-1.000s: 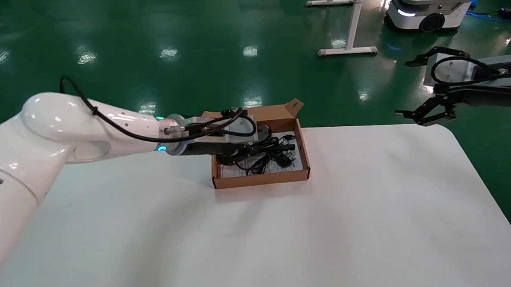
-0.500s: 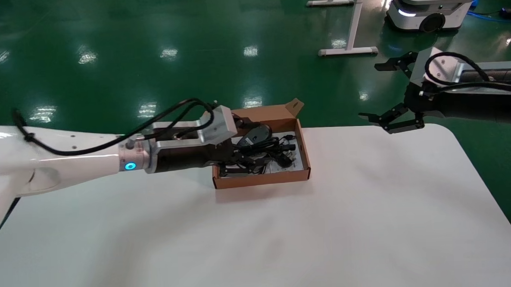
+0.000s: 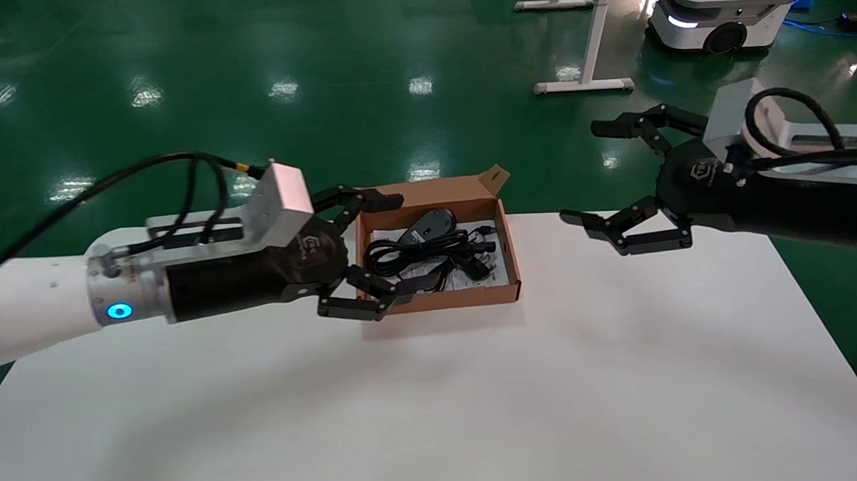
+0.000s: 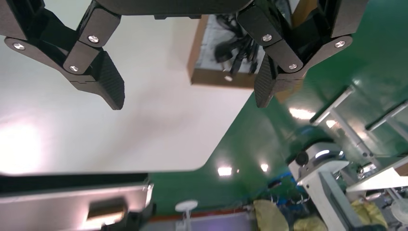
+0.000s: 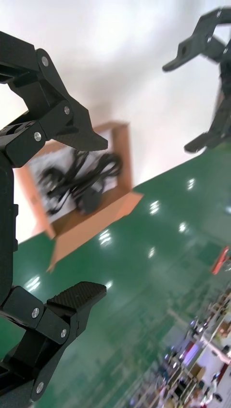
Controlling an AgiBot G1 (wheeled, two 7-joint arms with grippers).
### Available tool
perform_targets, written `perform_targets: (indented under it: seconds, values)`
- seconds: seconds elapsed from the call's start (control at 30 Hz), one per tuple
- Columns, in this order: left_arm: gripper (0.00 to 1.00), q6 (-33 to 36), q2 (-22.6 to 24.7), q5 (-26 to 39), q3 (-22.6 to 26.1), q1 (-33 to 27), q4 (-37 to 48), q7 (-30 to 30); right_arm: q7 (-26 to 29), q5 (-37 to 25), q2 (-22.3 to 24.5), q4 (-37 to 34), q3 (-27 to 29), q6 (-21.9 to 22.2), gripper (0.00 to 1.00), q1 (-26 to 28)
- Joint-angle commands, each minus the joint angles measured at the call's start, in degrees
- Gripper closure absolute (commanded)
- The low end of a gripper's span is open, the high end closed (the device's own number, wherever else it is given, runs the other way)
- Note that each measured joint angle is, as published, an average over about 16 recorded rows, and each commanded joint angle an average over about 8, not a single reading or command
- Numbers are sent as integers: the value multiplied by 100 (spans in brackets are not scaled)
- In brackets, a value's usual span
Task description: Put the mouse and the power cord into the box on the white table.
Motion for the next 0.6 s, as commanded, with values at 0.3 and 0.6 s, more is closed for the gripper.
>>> perform_targets:
  seconds: [0.3, 0.6]
  values:
    - [0, 591, -705, -639, -659, 577, -870, -605, 921, 669, 336, 1182, 445, -305, 0, -798]
    - [0, 1123, -1339, -1213, -1251, 1096, -1652, -1149, 1750, 1271, 638, 2245, 845, -579, 0, -1516]
